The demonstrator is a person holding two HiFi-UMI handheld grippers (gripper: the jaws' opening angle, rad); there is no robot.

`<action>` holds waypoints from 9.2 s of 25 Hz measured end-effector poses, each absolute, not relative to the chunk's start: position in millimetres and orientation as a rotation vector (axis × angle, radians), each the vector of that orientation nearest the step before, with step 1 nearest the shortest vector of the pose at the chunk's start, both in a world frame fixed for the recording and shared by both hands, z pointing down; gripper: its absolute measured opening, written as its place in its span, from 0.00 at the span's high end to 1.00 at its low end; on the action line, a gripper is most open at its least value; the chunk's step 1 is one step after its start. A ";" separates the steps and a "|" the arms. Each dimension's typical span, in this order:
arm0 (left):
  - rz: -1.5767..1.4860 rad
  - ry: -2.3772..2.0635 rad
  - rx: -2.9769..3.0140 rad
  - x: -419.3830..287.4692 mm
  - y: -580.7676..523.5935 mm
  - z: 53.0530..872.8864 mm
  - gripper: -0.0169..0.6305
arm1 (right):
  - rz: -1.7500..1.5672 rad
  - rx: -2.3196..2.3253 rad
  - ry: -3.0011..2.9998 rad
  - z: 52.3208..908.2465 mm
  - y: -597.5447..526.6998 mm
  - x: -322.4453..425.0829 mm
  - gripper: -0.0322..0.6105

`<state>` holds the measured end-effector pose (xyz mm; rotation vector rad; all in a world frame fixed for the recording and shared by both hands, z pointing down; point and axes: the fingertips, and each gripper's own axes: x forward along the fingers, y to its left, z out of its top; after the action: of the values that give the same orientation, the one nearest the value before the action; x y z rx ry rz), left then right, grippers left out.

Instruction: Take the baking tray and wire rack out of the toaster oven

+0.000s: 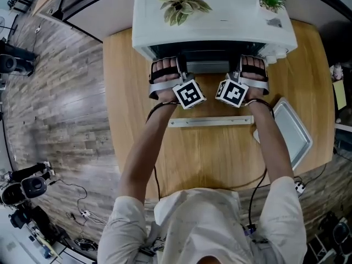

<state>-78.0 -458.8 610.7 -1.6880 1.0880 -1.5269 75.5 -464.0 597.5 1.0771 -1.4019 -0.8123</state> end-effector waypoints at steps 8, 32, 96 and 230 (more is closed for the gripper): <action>-1.567 1.109 -1.623 -76.8 -468.7 621.0 0.74 | -0.820 1.097 -1.299 609.9 -478.6 79.5 0.82; -1.540 1.055 -1.724 -73.7 -408.0 618.2 0.87 | -0.798 1.036 -1.336 612.4 -419.3 79.5 0.85; -1.156 0.558 -1.816 155.3 -147.8 540.3 0.92 | -0.584 1.288 -1.052 530.4 -89.7 296.4 0.91; -0.138 1.999 -2.370 -123.6 -91.6 422.6 0.95 | 0.018 1.789 -2.497 418.1 -129.3 145.6 0.92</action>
<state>-123.6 -91.6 422.6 -2.3704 1.9986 -0.1383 145.6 -129.3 418.1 1.7890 -2.4968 0.0178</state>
